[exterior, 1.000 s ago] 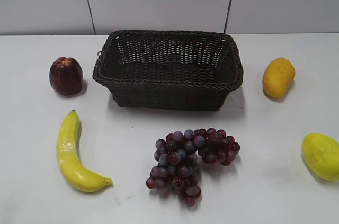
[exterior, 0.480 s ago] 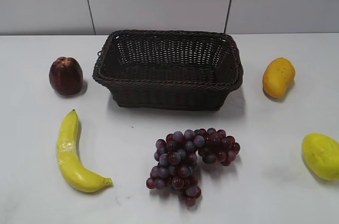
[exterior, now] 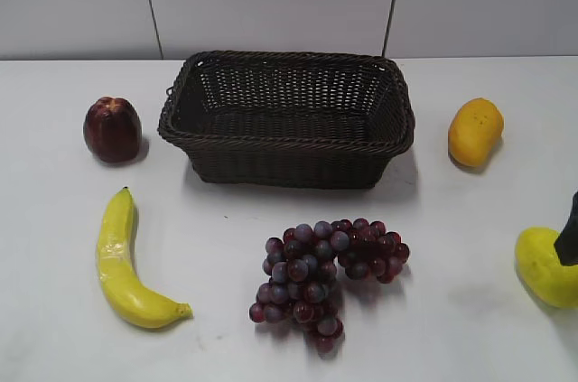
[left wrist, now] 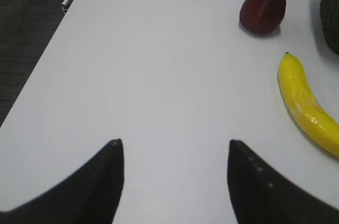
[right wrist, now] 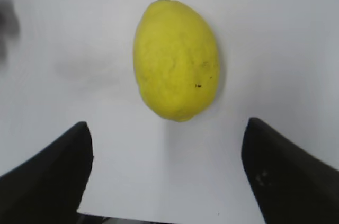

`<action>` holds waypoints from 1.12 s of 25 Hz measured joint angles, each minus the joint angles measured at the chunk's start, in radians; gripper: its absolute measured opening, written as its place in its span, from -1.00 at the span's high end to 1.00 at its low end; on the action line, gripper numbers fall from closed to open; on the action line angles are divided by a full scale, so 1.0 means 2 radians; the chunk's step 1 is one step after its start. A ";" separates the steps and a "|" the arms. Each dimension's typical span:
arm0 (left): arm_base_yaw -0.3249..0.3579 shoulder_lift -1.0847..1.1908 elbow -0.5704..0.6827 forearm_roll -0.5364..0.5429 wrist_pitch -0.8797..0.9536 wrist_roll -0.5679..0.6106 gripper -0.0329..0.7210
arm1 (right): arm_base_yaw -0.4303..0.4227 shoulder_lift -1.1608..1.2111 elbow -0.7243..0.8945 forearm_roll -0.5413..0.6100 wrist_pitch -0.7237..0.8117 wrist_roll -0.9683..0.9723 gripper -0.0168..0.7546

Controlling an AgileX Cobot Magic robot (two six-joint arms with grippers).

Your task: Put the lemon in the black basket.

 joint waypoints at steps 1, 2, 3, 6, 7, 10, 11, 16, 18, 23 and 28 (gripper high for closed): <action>0.000 0.000 0.000 0.000 0.000 0.000 -0.30 | 0.000 0.018 0.000 -0.004 -0.007 -0.001 -0.77; 0.000 0.000 0.000 0.000 0.000 0.000 -0.30 | 0.000 0.035 -0.001 -0.006 -0.015 -0.001 -0.77; 0.000 0.000 0.000 0.000 0.000 0.000 -0.30 | 0.000 0.050 -0.003 -0.008 -0.020 -0.001 -0.77; 0.000 0.000 0.000 0.000 0.000 0.000 -0.30 | 0.000 0.094 -0.020 -0.010 -0.034 -0.002 -0.77; 0.000 0.000 0.000 0.000 0.000 0.000 -0.30 | 0.000 0.104 -0.026 -0.010 -0.039 -0.002 -0.77; 0.000 0.000 0.000 0.000 0.000 0.000 -0.30 | 0.000 0.137 -0.050 -0.010 -0.043 -0.002 -0.77; 0.000 0.000 0.000 0.000 0.000 0.000 -0.30 | 0.000 0.149 -0.056 -0.010 -0.041 -0.002 -0.77; 0.000 0.000 0.000 0.000 0.000 0.000 -0.30 | 0.000 0.202 -0.071 -0.010 -0.025 -0.003 -0.75; 0.000 0.000 0.000 0.000 0.000 0.000 -0.30 | 0.000 0.218 -0.071 -0.010 -0.021 -0.004 -0.74; 0.000 0.000 0.000 0.000 0.000 0.000 -0.30 | 0.000 0.234 -0.071 -0.010 -0.018 -0.004 -0.62; 0.000 0.000 0.000 0.000 0.000 0.000 -0.30 | 0.000 0.234 -0.087 -0.001 0.014 -0.004 -0.48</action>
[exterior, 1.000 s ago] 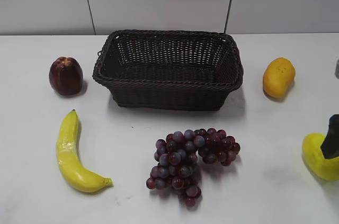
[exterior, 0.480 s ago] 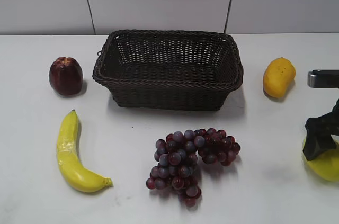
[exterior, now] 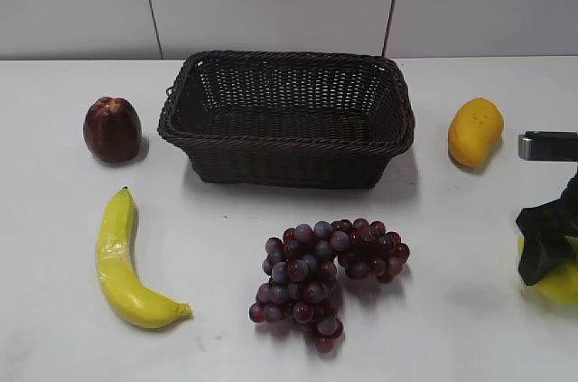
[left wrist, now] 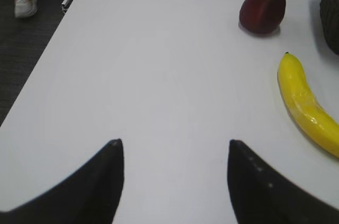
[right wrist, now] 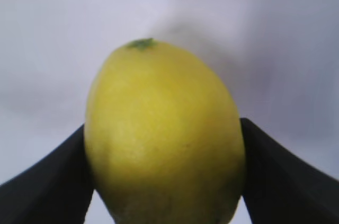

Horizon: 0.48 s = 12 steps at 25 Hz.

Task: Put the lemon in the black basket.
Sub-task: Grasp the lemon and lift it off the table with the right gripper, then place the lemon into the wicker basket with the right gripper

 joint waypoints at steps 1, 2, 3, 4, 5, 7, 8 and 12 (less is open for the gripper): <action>0.000 0.000 0.000 0.000 0.000 0.000 -0.30 | 0.000 0.000 -0.006 0.004 0.012 0.000 -0.48; 0.000 0.000 0.000 0.000 0.000 0.000 -0.30 | 0.001 0.000 -0.015 0.006 0.027 -0.001 -0.48; 0.000 0.000 0.000 0.000 0.000 0.000 -0.30 | 0.003 0.000 -0.026 0.006 0.043 -0.002 -0.48; 0.000 0.000 0.000 0.000 0.000 0.000 -0.30 | 0.007 -0.001 -0.037 0.006 0.056 -0.003 -0.48; 0.000 0.000 0.000 0.000 0.000 0.000 -0.30 | 0.012 -0.003 -0.051 0.005 0.070 -0.004 -0.48; 0.000 0.000 0.000 0.000 0.000 0.000 -0.30 | 0.027 -0.008 -0.093 0.005 0.091 -0.004 -0.48; 0.000 0.000 0.000 0.000 0.000 0.000 -0.30 | 0.037 -0.010 -0.114 0.004 0.101 -0.005 -0.48; 0.000 0.000 0.000 0.000 0.000 0.000 -0.30 | 0.085 -0.008 -0.231 0.004 0.118 -0.005 -0.48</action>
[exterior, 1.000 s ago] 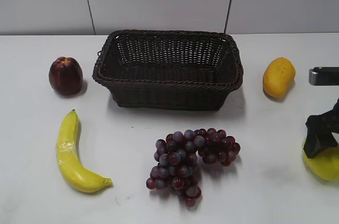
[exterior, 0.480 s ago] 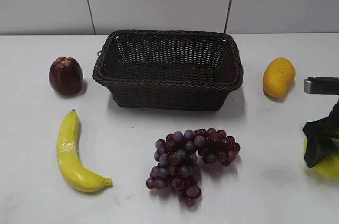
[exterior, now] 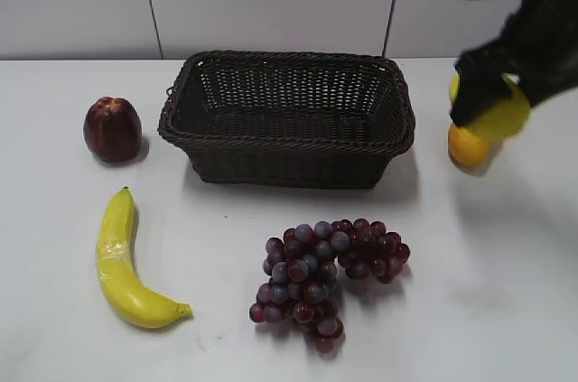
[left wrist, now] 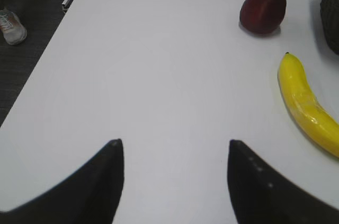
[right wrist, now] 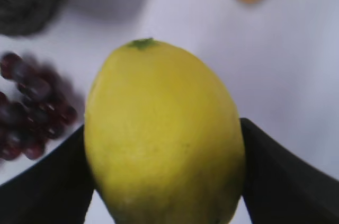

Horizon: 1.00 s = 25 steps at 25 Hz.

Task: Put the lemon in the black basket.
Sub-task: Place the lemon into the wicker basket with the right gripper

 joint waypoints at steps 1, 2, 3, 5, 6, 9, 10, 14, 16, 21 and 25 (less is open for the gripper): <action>0.000 0.000 0.000 0.000 0.000 0.000 -0.30 | 0.014 0.003 -0.034 0.000 0.001 0.000 -0.48; 0.000 0.000 0.000 0.000 0.000 0.000 -0.30 | 0.028 0.011 -0.069 0.001 0.002 0.000 -0.48; 0.000 0.000 0.000 0.000 0.000 0.000 -0.30 | 0.039 0.021 -0.099 0.001 0.003 0.000 -0.48; 0.000 0.000 0.000 0.000 0.000 0.000 -0.30 | 0.064 0.050 -0.168 0.001 0.008 0.000 -0.48; 0.000 0.000 0.000 0.000 0.000 0.000 -0.30 | 0.075 0.069 -0.196 0.001 0.011 0.000 -0.48; 0.000 0.000 0.000 0.000 0.000 0.000 -0.30 | 0.101 0.130 -0.284 0.002 0.014 0.002 -0.48; 0.000 0.000 0.000 0.000 0.000 0.000 -0.30 | 0.107 0.152 -0.304 0.002 0.014 0.002 -0.48; 0.000 0.000 0.000 0.000 0.000 0.000 -0.30 | 0.128 0.222 -0.366 0.012 0.015 0.004 -0.48; 0.000 0.000 0.000 0.000 0.000 0.000 -0.30 | 0.134 0.251 -0.381 0.020 0.014 0.004 -0.48; 0.000 0.000 0.000 0.000 0.000 0.000 -0.30 | 0.136 0.310 -0.385 0.038 -0.014 0.004 -0.48; 0.000 0.000 0.000 0.000 0.000 0.000 -0.30 | 0.136 0.338 -0.386 0.039 -0.024 0.004 -0.48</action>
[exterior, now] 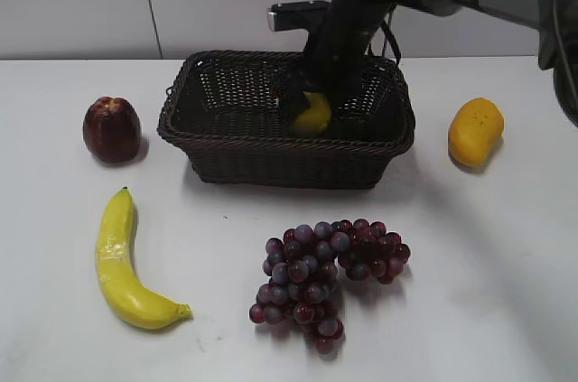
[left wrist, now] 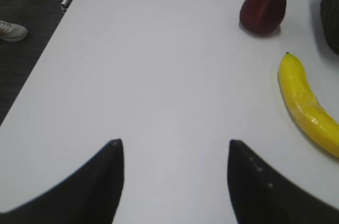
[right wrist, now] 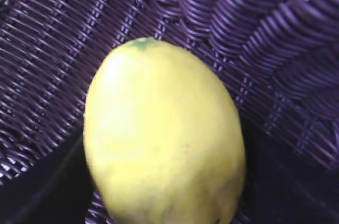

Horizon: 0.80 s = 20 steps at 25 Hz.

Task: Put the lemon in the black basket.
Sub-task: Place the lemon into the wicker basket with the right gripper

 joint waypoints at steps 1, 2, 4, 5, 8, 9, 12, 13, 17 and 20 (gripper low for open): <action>0.000 0.000 0.000 0.000 0.000 0.000 -0.30 | 0.000 0.003 0.000 0.000 0.000 0.000 -0.48; 0.000 0.000 0.000 0.000 0.000 0.000 -0.30 | 0.000 0.003 0.000 0.001 0.000 0.000 -0.48; 0.000 0.000 0.000 0.000 0.000 0.000 -0.30 | 0.000 0.003 -0.001 0.004 0.000 0.000 -0.48; 0.000 0.000 0.000 0.000 0.000 0.000 -0.30 | 0.000 0.003 -0.002 0.004 0.000 0.000 -0.48; 0.000 0.000 0.000 0.000 0.000 0.000 -0.30 | 0.000 0.003 -0.003 0.004 0.012 0.001 -0.68; 0.000 0.000 0.000 0.000 0.000 0.000 -0.30 | 0.000 0.003 -0.006 0.004 0.021 0.001 -0.71; 0.000 0.000 0.000 0.000 0.000 0.000 -0.30 | 0.000 0.003 -0.023 0.004 0.055 0.001 -0.68; 0.000 0.000 0.000 0.000 0.000 0.000 -0.30 | 0.000 0.003 -0.030 0.004 0.068 0.001 -0.67; 0.000 0.000 0.000 0.000 0.000 0.000 -0.30 | 0.000 0.003 -0.080 0.000 0.110 0.002 -0.64; 0.000 0.000 0.000 0.000 0.000 0.000 -0.30 | 0.000 -0.005 -0.104 -0.012 0.114 0.018 -0.61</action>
